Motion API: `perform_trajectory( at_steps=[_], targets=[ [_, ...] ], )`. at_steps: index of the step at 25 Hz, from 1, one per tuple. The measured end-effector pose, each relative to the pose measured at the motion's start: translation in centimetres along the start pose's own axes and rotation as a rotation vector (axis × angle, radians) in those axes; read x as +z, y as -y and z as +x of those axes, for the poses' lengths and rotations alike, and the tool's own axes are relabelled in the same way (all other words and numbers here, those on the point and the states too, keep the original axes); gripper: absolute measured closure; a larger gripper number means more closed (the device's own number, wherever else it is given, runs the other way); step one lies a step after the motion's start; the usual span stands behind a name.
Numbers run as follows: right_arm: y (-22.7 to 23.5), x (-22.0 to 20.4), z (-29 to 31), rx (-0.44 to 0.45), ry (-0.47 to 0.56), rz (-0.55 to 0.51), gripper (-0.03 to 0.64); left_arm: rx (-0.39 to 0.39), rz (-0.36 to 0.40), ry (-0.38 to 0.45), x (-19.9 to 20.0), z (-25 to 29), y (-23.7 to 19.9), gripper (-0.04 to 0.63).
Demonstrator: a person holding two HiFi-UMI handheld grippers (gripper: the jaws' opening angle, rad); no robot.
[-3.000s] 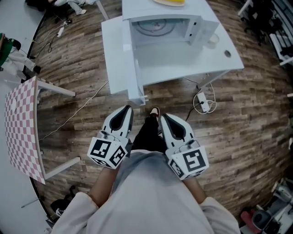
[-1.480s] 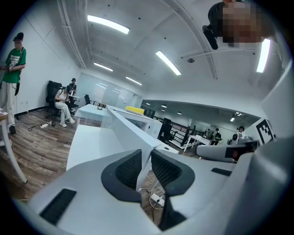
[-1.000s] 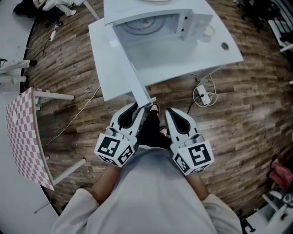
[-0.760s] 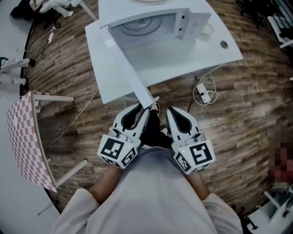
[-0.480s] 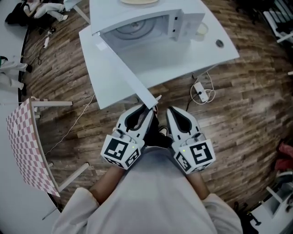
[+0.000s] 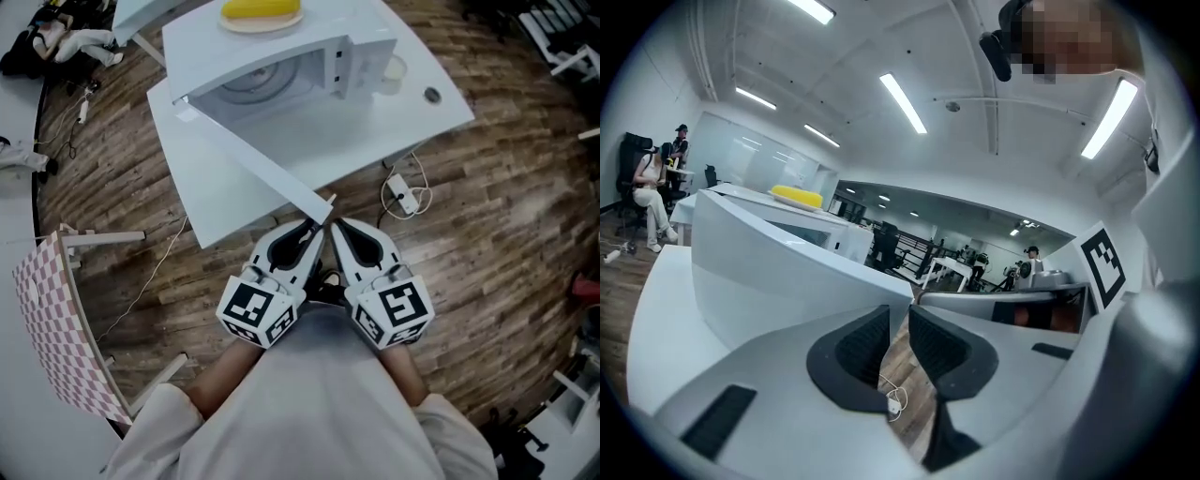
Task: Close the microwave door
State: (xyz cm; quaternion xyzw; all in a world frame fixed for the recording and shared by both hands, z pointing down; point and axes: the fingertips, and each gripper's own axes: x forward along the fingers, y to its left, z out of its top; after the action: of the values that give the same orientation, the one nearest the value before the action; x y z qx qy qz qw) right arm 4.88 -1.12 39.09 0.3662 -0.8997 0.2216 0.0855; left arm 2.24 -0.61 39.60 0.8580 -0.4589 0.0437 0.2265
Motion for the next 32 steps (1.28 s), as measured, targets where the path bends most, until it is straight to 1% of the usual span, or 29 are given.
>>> perform_trajectory(
  at_steps=[5,11,15,21,24,32],
  targets=[
    [0.4,0.5,0.9,-0.03,-0.001,-0.003,0.594,-0.063,0.014,0.005,1.0,0.7,0.1,0.52],
    [2.1,0.6,1.6,-0.121,-0.005,0.018,0.594,-0.162,0.031,-0.007,1.6,1.6,-0.5,0.533],
    [3.2,0.9,2.0,-0.187,-0.002,0.023,0.594,-0.23,0.052,-0.015,1.9,2.1,-0.6,0.564],
    [4.6,1.1,2.7,-0.262,0.002,0.03,0.594,-0.317,0.084,-0.039,1.9,2.6,-0.6,0.566],
    [5.0,1.2,2.8,-0.285,0.012,0.04,0.594,-0.339,0.087,-0.047,2.0,2.8,-0.7,0.566],
    [5.9,1.6,2.8,-0.331,0.022,0.047,0.594,-0.353,0.07,-0.041,2.8,3.2,-1.7,0.566]
  ],
)
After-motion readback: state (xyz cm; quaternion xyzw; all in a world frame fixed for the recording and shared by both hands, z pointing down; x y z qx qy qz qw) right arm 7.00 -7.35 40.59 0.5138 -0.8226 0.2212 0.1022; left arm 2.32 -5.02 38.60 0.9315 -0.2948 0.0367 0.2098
